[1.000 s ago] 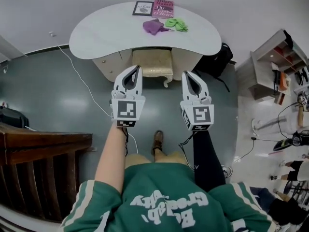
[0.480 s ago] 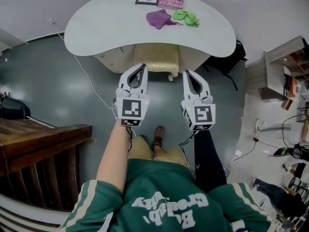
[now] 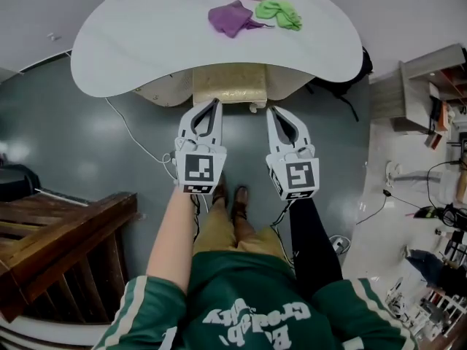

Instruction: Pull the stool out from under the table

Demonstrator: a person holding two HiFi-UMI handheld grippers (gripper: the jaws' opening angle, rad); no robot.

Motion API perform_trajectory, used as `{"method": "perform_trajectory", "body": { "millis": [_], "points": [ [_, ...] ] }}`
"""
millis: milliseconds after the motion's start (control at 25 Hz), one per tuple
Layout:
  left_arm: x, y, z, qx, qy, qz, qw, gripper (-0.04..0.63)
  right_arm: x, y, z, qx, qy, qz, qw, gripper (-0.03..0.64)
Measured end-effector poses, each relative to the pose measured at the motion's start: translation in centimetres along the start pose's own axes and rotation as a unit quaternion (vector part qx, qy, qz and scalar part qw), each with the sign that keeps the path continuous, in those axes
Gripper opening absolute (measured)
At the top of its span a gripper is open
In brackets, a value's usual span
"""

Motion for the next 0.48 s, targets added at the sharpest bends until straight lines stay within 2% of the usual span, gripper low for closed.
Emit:
{"method": "perform_trajectory", "body": {
  "millis": [360,400,440,480],
  "points": [
    [-8.6,4.5,0.7,-0.024,-0.036,0.035,0.9984,0.015,-7.7,5.8,-0.1,-0.017,0.036,0.056,0.998,0.009],
    [-9.7,4.8,0.7,-0.027,-0.037,0.039,0.9982,0.015,-8.6,6.2,-0.1,-0.018,0.040,0.062,0.997,0.016],
    [-10.7,5.2,0.6,-0.030,-0.035,0.044,0.9980,0.017,-9.4,6.7,-0.3,-0.019,0.045,0.068,0.997,0.069],
    [-11.7,5.6,0.5,-0.033,-0.033,0.049,0.9977,0.017,-10.3,7.2,-0.5,-0.019,0.048,0.072,0.996,0.072]
  ]
}}
Point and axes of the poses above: the fingertips, and each gripper's own axes: y forward along the fingers, z to its left, x out of its top, the point moved 4 cm from there along -y, backward along the fingers, and after that the axes turned 7 degrees about y, right-handed, at the moved point
